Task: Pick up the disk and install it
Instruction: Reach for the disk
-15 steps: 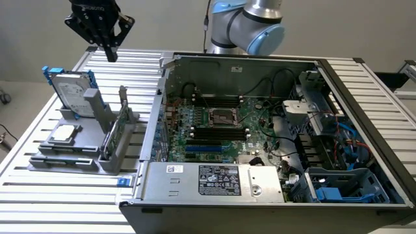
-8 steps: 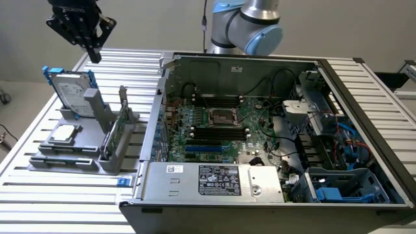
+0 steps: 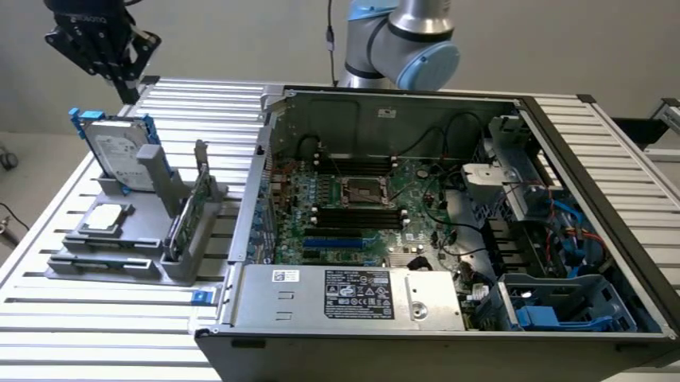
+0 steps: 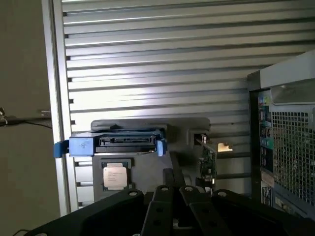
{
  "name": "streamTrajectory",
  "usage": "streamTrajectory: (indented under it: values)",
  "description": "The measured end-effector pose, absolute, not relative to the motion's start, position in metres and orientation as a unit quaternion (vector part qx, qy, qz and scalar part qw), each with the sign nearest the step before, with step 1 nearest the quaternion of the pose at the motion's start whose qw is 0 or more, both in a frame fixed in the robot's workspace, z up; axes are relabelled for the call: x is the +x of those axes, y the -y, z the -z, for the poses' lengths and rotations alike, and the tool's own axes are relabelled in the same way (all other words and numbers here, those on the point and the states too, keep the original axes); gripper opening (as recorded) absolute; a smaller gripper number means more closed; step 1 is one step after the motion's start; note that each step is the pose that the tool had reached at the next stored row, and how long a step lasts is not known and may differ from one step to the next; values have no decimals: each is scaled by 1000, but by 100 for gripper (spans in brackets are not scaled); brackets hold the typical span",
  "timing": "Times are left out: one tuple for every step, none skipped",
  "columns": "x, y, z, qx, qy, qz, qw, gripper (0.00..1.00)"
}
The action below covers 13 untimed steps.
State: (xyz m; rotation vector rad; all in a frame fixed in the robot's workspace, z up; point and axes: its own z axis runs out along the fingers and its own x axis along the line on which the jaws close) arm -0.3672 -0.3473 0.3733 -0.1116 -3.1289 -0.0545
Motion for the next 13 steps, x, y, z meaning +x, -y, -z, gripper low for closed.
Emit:
streamTrajectory:
  values:
    - [-372, 347, -373, -36, 999, 17, 6, 11]
    - [-376, 346, -372, -36, 999, 17, 7, 11]
    - [-381, 346, -372, -36, 999, 17, 7, 11]
    - [-385, 345, -371, -36, 999, 17, 8, 11]
    - [-390, 344, -371, -36, 999, 17, 9, 11]
    - [-395, 343, -370, -36, 999, 17, 9, 11]
    - [-399, 342, -370, -36, 999, 17, 9, 11]
    - [-404, 341, -370, -36, 999, 17, 9, 11]
    - [-408, 339, -369, -36, 999, 17, 9, 11]
    - [-412, 337, -369, -36, 999, 17, 9, 11]
    - [-417, 335, -368, -36, 999, 17, 9, 11]
    - [-421, 334, -368, -36, 999, 17, 9, 11]
    - [-424, 333, -367, -36, 999, 17, 9, 11]
